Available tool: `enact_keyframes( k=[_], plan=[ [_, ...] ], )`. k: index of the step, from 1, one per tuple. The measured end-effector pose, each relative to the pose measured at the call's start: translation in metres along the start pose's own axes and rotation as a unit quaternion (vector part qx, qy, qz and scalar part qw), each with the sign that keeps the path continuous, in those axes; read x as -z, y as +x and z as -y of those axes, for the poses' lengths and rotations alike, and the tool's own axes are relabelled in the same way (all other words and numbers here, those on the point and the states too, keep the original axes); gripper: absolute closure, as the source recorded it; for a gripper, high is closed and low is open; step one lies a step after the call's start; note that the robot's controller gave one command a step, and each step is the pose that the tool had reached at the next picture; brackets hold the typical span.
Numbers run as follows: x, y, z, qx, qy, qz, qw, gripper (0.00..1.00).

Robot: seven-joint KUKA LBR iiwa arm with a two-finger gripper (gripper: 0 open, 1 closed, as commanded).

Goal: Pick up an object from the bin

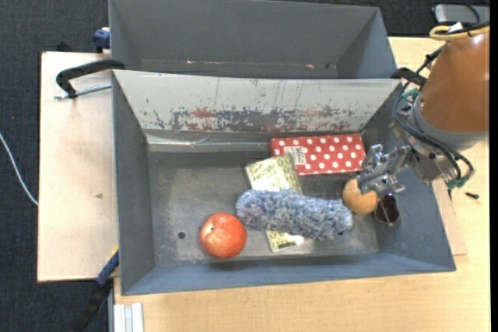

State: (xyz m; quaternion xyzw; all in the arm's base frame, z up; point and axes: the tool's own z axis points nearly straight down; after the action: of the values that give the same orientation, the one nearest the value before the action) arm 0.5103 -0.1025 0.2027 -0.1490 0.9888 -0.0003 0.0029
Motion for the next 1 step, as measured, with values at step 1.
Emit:
enact_keyframes(
  k=[1],
  plan=[
    [-0.0001, 0.0001, 0.0000, 0.000, 0.000, -0.0001, 1.0000, 1.00]
  ],
)
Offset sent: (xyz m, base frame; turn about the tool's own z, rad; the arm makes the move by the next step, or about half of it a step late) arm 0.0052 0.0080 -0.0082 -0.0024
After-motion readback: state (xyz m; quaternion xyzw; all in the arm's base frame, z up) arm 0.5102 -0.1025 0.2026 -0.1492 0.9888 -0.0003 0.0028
